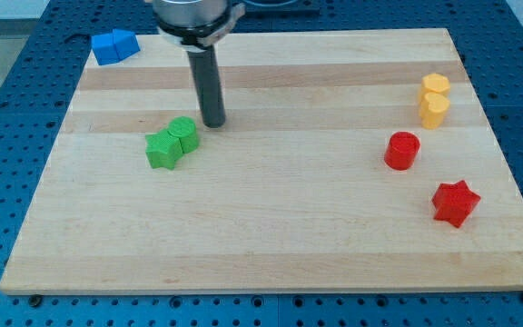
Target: Slide green circle and green star towards the left side of the board
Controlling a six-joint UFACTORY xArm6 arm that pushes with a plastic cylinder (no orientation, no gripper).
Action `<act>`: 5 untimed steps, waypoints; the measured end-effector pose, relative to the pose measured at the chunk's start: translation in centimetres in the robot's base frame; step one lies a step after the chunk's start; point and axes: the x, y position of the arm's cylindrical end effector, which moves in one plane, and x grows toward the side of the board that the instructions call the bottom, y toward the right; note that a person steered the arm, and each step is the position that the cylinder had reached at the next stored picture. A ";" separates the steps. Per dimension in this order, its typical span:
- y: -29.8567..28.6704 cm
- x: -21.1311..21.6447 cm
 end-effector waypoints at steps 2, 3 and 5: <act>-1.0 0.8; -3.1 3.7; -5.0 5.5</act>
